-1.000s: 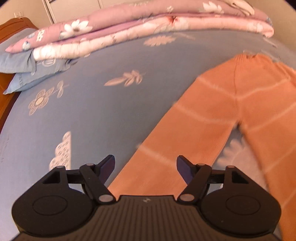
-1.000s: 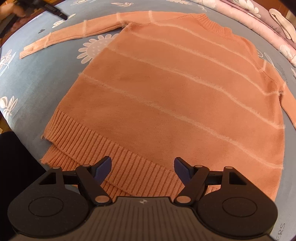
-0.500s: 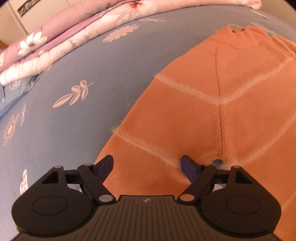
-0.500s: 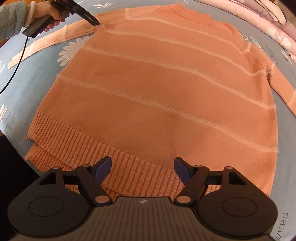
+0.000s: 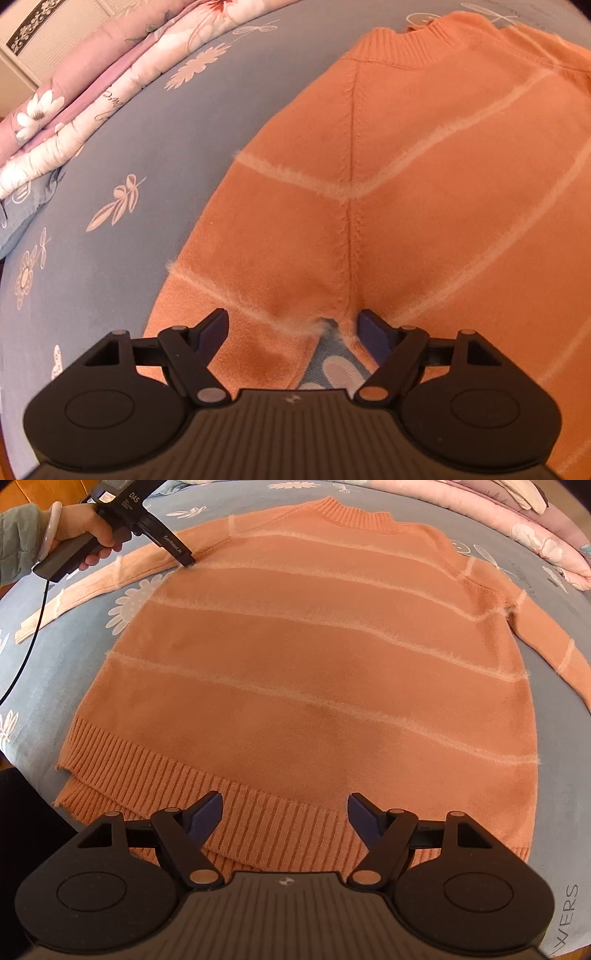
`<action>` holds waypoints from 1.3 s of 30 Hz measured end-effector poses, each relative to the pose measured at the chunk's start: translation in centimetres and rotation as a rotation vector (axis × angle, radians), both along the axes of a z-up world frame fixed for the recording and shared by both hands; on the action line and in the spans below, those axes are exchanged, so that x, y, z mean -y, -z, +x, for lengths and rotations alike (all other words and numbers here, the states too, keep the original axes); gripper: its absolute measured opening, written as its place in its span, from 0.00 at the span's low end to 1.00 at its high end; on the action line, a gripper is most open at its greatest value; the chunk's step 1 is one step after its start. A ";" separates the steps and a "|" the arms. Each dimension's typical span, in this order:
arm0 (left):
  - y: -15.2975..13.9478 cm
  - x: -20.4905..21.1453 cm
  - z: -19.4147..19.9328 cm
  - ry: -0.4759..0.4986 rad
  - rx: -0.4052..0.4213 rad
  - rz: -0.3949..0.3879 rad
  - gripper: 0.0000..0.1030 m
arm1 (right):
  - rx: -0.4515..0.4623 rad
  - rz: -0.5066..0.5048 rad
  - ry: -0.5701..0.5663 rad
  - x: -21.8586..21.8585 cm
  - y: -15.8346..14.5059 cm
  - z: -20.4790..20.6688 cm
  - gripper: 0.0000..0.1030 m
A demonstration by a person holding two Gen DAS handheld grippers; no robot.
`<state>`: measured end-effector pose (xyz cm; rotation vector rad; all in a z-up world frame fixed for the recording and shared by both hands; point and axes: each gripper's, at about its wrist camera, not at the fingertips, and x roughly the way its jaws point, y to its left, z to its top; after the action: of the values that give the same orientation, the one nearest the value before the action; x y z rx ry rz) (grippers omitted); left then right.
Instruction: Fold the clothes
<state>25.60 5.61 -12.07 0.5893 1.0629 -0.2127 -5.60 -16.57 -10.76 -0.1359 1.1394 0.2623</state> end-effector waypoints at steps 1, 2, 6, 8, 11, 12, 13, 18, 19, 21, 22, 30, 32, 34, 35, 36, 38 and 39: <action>-1.2 0.6 -1.1 0.019 0.022 -0.021 0.72 | 0.008 -0.003 0.009 0.4 -0.2 -0.1 0.77; -2.5 1.3 -2.1 0.037 0.044 -0.043 0.73 | 0.021 -0.002 0.025 0.9 -0.5 -0.1 0.77; -5.0 3.6 -8.4 0.087 -0.038 -0.314 0.77 | 0.050 0.112 0.155 4.2 -0.9 0.0 0.78; -4.1 5.2 -12.1 0.128 -0.102 -0.384 0.78 | 0.026 0.226 0.244 6.2 0.0 0.1 0.79; -2.1 6.9 -16.8 0.117 -0.144 -0.388 0.78 | -0.026 0.325 0.367 8.9 2.2 -0.5 0.79; -1.5 7.2 -17.9 0.105 -0.171 -0.405 0.78 | -0.045 0.308 0.388 9.4 2.8 -0.9 0.79; -0.9 7.1 -18.9 0.078 -0.189 -0.429 0.78 | -0.052 0.290 0.385 9.8 3.2 -1.3 0.79; 2.6 6.6 -20.7 -0.075 -0.256 -0.325 0.80 | -0.052 0.293 0.385 10.8 3.1 -2.9 0.79; 2.4 6.6 -21.0 -0.086 -0.242 -0.319 0.81 | -0.059 0.286 0.392 10.9 3.0 -3.1 0.79; 1.6 6.9 -21.1 -0.136 -0.268 -0.303 0.79 | -0.057 0.289 0.405 11.2 2.7 -3.6 0.79; 0.7 7.1 -21.4 -0.137 -0.250 -0.330 0.79 | -0.041 0.307 0.408 11.5 2.2 -4.0 0.79; -3.3 10.9 -22.1 -0.227 -0.184 -0.447 0.80 | 0.071 0.411 0.382 13.8 -1.2 -5.8 0.79; -3.6 12.4 -22.9 -0.244 -0.176 -0.467 0.80 | 0.087 0.434 0.363 14.6 -1.9 -6.1 0.79; -3.6 13.9 -23.5 -0.260 -0.180 -0.498 0.80 | 0.106 0.452 0.353 15.7 -2.6 -6.7 0.80; -3.5 14.7 -23.8 -0.264 -0.186 -0.512 0.81 | 0.116 0.456 0.347 16.2 -2.9 -7.0 0.80; -3.3 15.7 -24.2 -0.266 -0.187 -0.522 0.81 | 0.124 0.459 0.337 16.8 -3.3 -7.3 0.80; -2.7 17.3 -24.7 -0.275 -0.185 -0.525 0.81 | 0.132 0.461 0.326 18.1 -3.8 -7.7 0.80; -2.3 18.1 -24.9 -0.283 -0.184 -0.520 0.81 | 0.138 0.465 0.319 18.7 -4.0 -7.8 0.80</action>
<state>0.70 -12.52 -9.74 -0.0510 1.1968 -0.2850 -13.44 -35.27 -6.76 0.4296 0.9209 0.2228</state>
